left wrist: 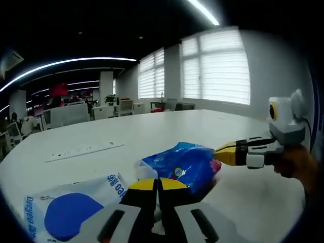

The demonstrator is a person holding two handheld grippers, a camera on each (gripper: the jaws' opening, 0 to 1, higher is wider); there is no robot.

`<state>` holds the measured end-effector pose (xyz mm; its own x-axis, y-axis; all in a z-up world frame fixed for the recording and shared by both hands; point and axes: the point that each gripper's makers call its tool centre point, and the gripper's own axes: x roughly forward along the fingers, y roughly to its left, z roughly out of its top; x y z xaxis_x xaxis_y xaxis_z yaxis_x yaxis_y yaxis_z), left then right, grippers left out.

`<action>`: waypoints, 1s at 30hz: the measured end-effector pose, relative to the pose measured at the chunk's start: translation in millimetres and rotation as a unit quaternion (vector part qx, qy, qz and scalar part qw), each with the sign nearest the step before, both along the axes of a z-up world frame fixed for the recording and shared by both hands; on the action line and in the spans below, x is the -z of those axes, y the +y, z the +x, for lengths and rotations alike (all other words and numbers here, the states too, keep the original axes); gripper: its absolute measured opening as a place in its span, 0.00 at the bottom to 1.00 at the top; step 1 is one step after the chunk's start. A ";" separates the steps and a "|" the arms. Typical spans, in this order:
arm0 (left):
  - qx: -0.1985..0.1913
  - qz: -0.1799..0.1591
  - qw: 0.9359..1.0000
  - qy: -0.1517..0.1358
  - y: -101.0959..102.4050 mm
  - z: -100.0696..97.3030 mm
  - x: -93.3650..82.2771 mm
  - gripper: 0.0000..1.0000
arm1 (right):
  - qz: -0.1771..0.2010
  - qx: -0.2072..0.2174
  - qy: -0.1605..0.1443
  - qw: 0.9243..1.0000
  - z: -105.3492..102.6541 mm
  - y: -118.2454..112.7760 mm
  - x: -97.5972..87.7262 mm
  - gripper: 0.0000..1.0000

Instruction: Arrange the tabletop items into an orderly group along one side of the table until the central work area is clear of visible clutter.

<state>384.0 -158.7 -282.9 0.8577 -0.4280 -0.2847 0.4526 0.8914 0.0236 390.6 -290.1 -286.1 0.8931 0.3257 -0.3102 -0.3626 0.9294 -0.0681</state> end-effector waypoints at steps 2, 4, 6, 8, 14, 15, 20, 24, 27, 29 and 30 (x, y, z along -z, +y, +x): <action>-0.001 0.002 1.000 0.002 1.4 1.9 2.9 0.00 | 0.001 -0.002 0.002 1.000 0.0 1.4 1.3 0.00; -0.002 0.001 1.000 0.008 2.3 1.9 6.6 0.00 | 0.002 -0.004 0.007 1.000 -0.3 2.2 3.8 0.00; -0.004 0.001 1.000 0.012 2.6 0.8 9.3 0.00 | -0.005 -0.011 0.011 1.000 0.1 3.3 9.5 0.00; -0.004 0.004 1.000 0.011 2.0 0.2 9.7 0.01 | -0.005 -0.011 0.012 1.000 0.3 2.4 11.2 0.00; -0.003 0.016 1.000 0.012 1.5 -2.4 8.8 0.05 | -0.025 -0.014 0.008 1.000 0.2 1.0 12.5 0.02; -0.004 0.016 1.000 0.014 1.8 -2.6 9.4 0.07 | -0.031 -0.013 0.009 0.999 0.2 0.2 13.7 0.03; -0.012 -0.003 0.999 0.034 5.8 -7.1 12.1 0.12 | -0.027 -0.010 0.014 0.999 -2.4 -3.7 17.1 0.11; -0.007 0.012 1.000 0.022 6.9 -9.2 4.7 0.14 | -0.021 -0.005 0.012 1.000 -4.9 -8.4 14.4 0.18; -0.007 0.004 1.000 0.018 7.2 -9.2 0.5 0.18 | -0.015 -0.004 0.008 1.000 -7.1 -9.8 10.0 0.19; -0.006 0.002 1.000 0.013 7.1 -9.9 -1.7 0.23 | -0.018 -0.010 0.003 1.000 -7.8 -7.9 7.6 0.23; -0.008 0.003 1.000 0.012 7.9 -10.6 -2.4 0.25 | -0.021 -0.013 -0.002 1.000 -8.2 -6.8 6.3 0.26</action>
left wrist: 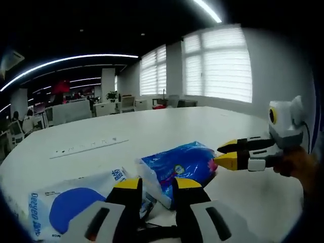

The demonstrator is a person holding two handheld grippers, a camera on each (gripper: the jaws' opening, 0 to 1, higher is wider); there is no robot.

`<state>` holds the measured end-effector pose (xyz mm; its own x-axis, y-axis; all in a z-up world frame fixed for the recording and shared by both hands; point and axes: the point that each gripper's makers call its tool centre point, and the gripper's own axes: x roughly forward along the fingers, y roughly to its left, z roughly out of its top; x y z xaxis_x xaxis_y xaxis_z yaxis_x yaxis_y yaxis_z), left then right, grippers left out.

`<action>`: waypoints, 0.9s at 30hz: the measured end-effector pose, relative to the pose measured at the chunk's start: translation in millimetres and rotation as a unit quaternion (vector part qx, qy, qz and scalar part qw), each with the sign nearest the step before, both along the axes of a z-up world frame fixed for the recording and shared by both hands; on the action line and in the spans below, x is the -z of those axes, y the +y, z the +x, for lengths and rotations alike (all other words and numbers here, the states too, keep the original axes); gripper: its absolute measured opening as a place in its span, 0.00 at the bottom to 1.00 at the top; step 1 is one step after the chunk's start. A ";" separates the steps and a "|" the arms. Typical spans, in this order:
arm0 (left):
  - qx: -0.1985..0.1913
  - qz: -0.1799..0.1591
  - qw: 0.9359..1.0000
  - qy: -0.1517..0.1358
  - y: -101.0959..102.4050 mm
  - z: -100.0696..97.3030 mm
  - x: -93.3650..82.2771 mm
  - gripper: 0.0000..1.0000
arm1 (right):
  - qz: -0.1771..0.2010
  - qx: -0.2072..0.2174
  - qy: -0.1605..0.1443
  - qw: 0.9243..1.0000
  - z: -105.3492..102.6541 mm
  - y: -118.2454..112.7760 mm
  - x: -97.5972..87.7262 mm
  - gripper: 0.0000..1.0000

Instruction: Arrange the tabletop items into an orderly group along one side of the table until the central work area is clear of visible clutter.

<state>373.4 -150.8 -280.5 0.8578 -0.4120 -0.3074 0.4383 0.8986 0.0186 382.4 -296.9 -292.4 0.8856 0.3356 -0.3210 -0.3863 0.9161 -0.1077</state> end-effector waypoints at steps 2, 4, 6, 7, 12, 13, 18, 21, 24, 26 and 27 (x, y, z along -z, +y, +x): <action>-0.007 0.006 1.000 -0.004 2.3 -1.4 -2.1 0.29 | -0.006 -0.002 -0.004 1.000 -0.8 1.7 -0.6 0.32; -0.007 0.006 1.000 -0.014 3.0 -2.2 -7.4 0.29 | -0.012 -0.011 -0.005 1.000 -2.7 5.3 -0.7 0.32; -0.004 0.010 1.000 -0.020 3.6 -3.1 -10.5 0.30 | -0.011 -0.015 -0.007 1.000 -3.9 7.5 -1.7 0.35; -0.005 0.009 1.000 -0.022 4.2 -3.5 -11.8 0.30 | -0.009 -0.017 -0.009 1.000 -4.3 8.7 -2.6 0.36; -0.014 0.004 1.000 -0.026 8.8 -7.4 -16.6 0.34 | 0.016 -0.025 -0.022 0.999 -6.6 13.7 -10.9 0.45; -0.012 0.004 1.000 -0.028 8.5 -8.6 -17.8 0.35 | 0.029 -0.021 -0.028 0.999 -6.6 14.5 -14.2 0.48; -0.010 -0.008 0.999 -0.041 9.5 -12.0 -26.1 0.38 | 0.069 -0.026 -0.057 0.996 -9.8 18.9 -30.7 0.58; -0.008 -0.012 0.999 -0.045 9.4 -12.9 -30.0 0.42 | 0.075 -0.035 -0.065 0.994 -13.1 23.3 -37.5 0.63; -0.005 -0.013 0.999 -0.049 9.6 -14.4 -33.2 0.43 | 0.087 -0.043 -0.069 0.993 -14.7 28.2 -42.8 0.69; -0.005 -0.016 0.999 -0.049 10.3 -16.1 -34.8 0.47 | 0.099 -0.045 -0.069 0.992 -15.8 30.5 -45.4 0.75; -0.005 -0.017 0.999 -0.051 10.4 -16.6 -35.5 0.49 | 0.107 -0.051 -0.070 0.990 -16.7 33.3 -47.0 0.79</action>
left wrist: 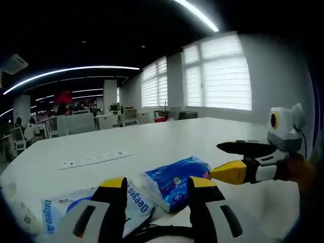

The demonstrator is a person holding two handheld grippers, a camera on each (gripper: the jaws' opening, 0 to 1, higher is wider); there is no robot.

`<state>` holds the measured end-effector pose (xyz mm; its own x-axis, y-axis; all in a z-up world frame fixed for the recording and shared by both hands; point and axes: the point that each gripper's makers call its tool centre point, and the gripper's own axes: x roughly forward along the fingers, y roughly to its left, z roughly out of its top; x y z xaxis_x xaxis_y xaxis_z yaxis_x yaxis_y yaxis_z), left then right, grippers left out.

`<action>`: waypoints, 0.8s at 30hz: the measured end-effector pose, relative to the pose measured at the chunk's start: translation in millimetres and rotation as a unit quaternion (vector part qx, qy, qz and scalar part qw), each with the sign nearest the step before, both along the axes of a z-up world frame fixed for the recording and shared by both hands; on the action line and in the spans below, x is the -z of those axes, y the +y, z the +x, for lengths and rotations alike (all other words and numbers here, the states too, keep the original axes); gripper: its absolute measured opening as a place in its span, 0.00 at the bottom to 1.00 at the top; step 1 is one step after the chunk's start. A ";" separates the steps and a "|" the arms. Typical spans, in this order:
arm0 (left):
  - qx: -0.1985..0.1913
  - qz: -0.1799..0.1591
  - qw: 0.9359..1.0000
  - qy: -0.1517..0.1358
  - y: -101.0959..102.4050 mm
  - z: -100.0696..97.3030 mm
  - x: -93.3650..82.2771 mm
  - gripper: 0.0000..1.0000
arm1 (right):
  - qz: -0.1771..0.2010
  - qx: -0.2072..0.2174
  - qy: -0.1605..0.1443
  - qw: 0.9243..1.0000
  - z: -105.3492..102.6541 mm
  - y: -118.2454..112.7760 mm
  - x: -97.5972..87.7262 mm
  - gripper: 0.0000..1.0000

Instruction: Arrange the tabletop items into an orderly group along one side of the table until the central work area is clear of visible clutter.

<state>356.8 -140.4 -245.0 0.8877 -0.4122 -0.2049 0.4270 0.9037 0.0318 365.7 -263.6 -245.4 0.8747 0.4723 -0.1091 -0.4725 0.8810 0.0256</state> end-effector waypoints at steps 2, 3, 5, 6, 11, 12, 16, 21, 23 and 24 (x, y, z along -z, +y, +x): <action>0.003 0.000 1.000 -0.001 0.2 -2.3 -1.5 0.50 | 0.009 -0.006 0.003 1.000 -1.8 3.6 -1.2 0.87; 0.004 -0.001 1.000 -0.002 0.8 -4.0 -3.1 0.51 | 0.009 -0.009 0.003 1.000 -3.0 5.4 -2.1 0.88; 0.006 -0.001 1.000 -0.005 1.8 -6.2 -5.7 0.51 | 0.006 -0.013 -0.002 1.000 -5.1 8.6 -4.0 0.91; 0.009 0.002 1.000 -0.006 2.0 -8.0 -7.2 0.51 | 0.004 -0.021 -0.005 1.000 -6.6 11.7 -5.7 0.93; 0.024 0.008 1.000 -0.016 4.0 -18.0 -13.8 0.51 | 0.003 -0.047 -0.010 0.999 -16.6 23.4 -11.6 1.00; 0.025 0.010 0.999 -0.019 5.3 -20.0 -15.2 0.51 | -0.001 -0.058 -0.016 0.998 -20.7 27.5 -13.8 1.00; 0.030 0.000 0.999 -0.031 11.2 -28.2 -25.3 0.55 | -0.011 -0.075 -0.017 0.997 -30.9 36.8 -15.1 1.00; 0.047 -0.007 0.999 -0.026 13.8 -36.7 -29.5 0.60 | -0.037 -0.087 -0.031 0.995 -39.5 43.1 -16.7 1.00; 0.053 -0.002 0.998 -0.036 14.5 -40.8 -32.3 0.62 | -0.039 -0.092 -0.030 0.995 -42.6 44.8 -16.0 1.00; 0.060 0.002 0.997 -0.042 13.8 -43.0 -33.6 0.63 | -0.025 -0.106 -0.016 0.994 -48.8 49.4 -15.7 0.99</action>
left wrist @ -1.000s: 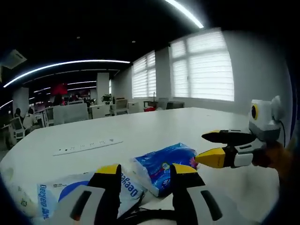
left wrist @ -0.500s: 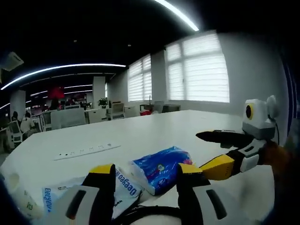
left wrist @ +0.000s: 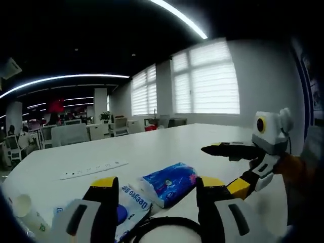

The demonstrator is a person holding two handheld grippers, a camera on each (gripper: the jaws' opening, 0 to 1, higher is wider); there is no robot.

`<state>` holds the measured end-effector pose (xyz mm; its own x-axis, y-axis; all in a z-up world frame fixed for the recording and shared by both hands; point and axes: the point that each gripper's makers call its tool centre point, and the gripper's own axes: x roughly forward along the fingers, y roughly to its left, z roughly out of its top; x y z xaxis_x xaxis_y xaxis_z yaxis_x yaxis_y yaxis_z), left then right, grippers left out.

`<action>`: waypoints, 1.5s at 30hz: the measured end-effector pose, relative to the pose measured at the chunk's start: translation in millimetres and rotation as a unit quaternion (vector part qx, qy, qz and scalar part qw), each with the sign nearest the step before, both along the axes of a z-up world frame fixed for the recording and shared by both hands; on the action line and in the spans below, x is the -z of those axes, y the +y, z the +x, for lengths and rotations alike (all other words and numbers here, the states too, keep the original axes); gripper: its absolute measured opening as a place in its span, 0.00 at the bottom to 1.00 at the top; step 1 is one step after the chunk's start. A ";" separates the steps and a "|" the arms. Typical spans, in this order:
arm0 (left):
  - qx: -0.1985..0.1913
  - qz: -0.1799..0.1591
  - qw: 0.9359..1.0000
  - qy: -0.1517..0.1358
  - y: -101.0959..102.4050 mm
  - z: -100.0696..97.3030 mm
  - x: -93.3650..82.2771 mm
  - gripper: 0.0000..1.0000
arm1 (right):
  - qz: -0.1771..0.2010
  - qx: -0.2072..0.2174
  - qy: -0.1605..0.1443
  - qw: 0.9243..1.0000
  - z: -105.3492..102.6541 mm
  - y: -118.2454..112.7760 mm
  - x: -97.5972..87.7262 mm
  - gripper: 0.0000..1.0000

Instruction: Arrange the tabletop items into an orderly group along one side of the table until the central work area is clear of visible clutter.

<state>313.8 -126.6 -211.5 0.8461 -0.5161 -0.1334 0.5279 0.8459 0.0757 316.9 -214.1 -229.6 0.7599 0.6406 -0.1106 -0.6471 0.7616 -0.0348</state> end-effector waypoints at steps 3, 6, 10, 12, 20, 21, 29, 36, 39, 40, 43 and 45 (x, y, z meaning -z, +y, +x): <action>0.005 -0.015 1.000 -0.003 4.9 -3.4 -3.8 0.68 | 0.019 -0.017 0.014 1.000 -8.0 3.8 -1.2 0.96; 0.010 -0.017 1.000 -0.004 9.7 -7.1 -5.6 0.69 | 0.020 -0.026 0.012 0.999 -14.3 5.5 -3.9 0.94; 0.019 -0.015 1.000 -0.011 13.8 -14.4 -8.7 0.73 | -0.001 -0.048 0.010 0.999 -25.5 11.2 -2.9 0.94; 0.026 -0.016 0.999 -0.016 15.0 -18.9 -11.1 0.75 | -0.008 -0.060 0.011 0.998 -31.6 14.9 -1.6 0.94; 0.098 0.017 0.995 -0.031 9.2 -45.2 -10.4 0.78 | -0.078 -0.058 -0.005 0.995 -47.9 17.1 6.3 0.83; 0.101 0.017 0.994 -0.032 9.0 -46.6 -10.7 0.79 | -0.079 -0.061 -0.005 0.995 -49.6 18.0 6.5 0.85; 0.135 0.027 0.990 -0.036 7.6 -62.0 -11.7 0.86 | -0.094 -0.098 -0.013 0.991 -66.6 28.4 4.1 0.93; 0.166 0.040 0.985 -0.028 7.1 -77.7 -4.9 0.89 | -0.109 -0.129 0.001 0.986 -80.3 35.6 13.9 0.98; 0.184 0.053 0.981 -0.025 9.4 -88.2 1.3 0.91 | -0.108 -0.129 0.008 0.986 -83.0 37.1 18.1 1.00; 0.186 0.057 0.981 -0.025 11.1 -90.2 3.1 0.91 | -0.109 -0.130 0.011 0.985 -84.0 37.9 20.0 1.00; 0.205 0.063 0.977 -0.014 16.2 -98.1 12.2 0.91 | -0.114 -0.132 0.015 0.985 -87.2 40.4 27.0 1.00; 0.215 0.068 0.974 -0.006 19.5 -102.4 19.1 0.91 | -0.117 -0.134 0.021 0.984 -89.2 41.7 32.0 1.00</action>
<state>211.4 -107.1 -230.5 0.5580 -0.8012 -0.2161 0.8293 0.5291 0.1796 227.7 -172.4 -261.6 0.5580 0.7709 -0.3071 -0.8287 0.5369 -0.1582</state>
